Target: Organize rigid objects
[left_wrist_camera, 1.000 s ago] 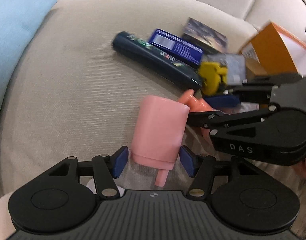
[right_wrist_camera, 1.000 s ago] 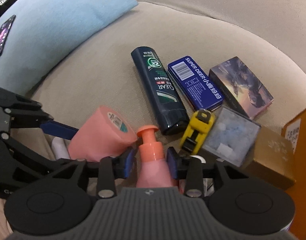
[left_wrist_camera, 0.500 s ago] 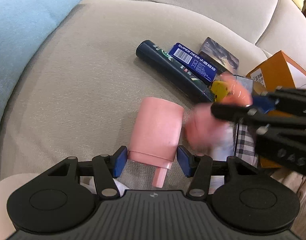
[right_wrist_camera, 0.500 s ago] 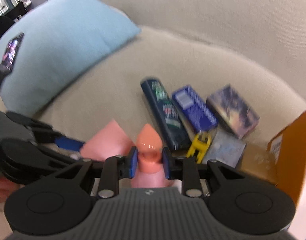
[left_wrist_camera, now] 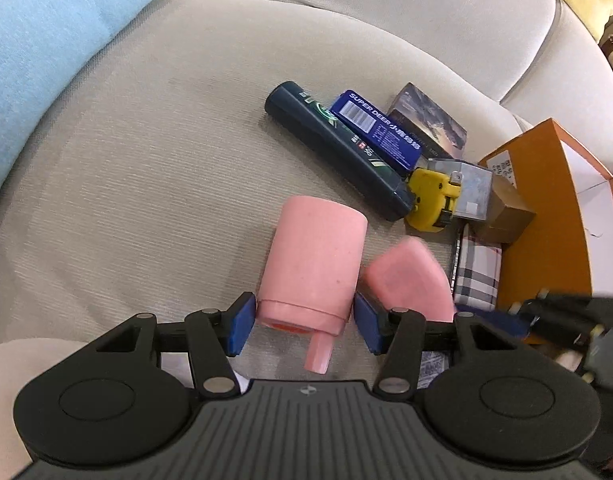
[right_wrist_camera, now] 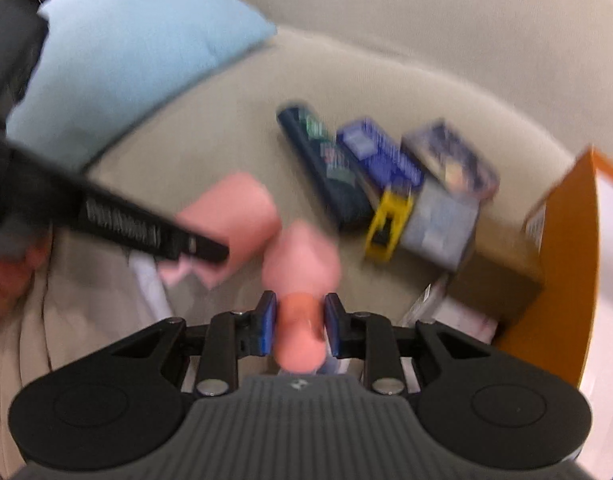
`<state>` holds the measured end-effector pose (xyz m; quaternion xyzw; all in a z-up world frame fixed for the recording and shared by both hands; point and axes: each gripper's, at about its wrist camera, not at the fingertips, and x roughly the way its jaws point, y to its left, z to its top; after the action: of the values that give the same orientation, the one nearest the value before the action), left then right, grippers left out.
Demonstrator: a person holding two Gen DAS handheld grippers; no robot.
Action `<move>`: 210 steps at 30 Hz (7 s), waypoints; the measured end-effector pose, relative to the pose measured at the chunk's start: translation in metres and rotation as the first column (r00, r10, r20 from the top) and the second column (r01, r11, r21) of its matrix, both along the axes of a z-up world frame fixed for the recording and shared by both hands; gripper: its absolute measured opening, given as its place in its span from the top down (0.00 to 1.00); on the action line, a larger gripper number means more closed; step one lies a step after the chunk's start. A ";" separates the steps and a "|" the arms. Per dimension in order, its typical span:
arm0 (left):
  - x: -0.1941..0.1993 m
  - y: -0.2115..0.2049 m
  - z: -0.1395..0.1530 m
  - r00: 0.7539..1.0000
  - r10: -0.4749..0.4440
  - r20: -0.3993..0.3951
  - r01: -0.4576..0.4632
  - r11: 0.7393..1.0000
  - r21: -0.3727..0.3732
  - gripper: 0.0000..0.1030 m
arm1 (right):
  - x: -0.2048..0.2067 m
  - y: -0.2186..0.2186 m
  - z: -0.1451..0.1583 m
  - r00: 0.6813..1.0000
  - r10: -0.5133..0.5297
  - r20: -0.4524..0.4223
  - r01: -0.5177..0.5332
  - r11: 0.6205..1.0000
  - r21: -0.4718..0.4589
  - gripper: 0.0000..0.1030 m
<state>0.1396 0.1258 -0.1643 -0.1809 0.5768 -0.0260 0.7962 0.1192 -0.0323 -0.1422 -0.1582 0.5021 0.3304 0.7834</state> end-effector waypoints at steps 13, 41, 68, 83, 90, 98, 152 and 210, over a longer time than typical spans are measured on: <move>0.005 -0.009 -0.006 0.999 -0.024 -0.029 0.025 0.999 0.022 0.40 | 0.003 0.003 -0.016 0.998 -0.008 -0.065 0.009 1.000 0.021 0.53; 0.010 -0.007 -0.014 0.998 -0.011 -0.070 0.013 1.000 0.020 0.36 | -0.006 0.023 -0.036 0.988 -0.049 -0.147 0.055 0.998 0.037 0.52; -0.017 -0.077 0.107 0.938 -0.079 0.336 0.063 0.996 0.057 0.41 | -0.001 -0.085 0.092 0.963 -0.260 0.068 0.230 0.930 0.288 0.54; 0.026 -0.185 0.144 0.839 -0.297 0.455 0.333 0.943 0.003 0.41 | 0.016 -0.201 0.139 0.884 -0.421 0.204 0.359 0.890 0.282 0.54; 0.056 -0.254 0.109 0.792 -0.488 0.366 0.482 0.868 0.115 0.41 | 0.045 -0.245 0.101 0.876 -0.471 0.106 0.443 0.872 0.209 0.54; 0.080 -0.282 0.074 0.741 -0.603 0.296 0.526 0.795 0.303 0.41 | 0.078 -0.261 0.051 0.884 -0.467 -0.004 0.462 0.873 0.155 0.54; 0.064 -0.258 0.051 0.682 -0.725 0.102 0.688 0.682 0.248 0.36 | 0.127 -0.264 0.015 0.891 -0.409 -0.197 0.436 0.892 0.117 0.56; 0.060 -0.277 0.034 0.572 -0.818 0.050 0.746 0.545 0.382 0.62 | 0.137 -0.261 0.015 0.822 -0.455 -0.343 0.533 0.827 0.181 0.59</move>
<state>0.1998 -0.1507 -0.1300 0.2325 0.4995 -0.3070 0.7760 0.2566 -0.2936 -0.1269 0.1356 0.5835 0.1983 0.7757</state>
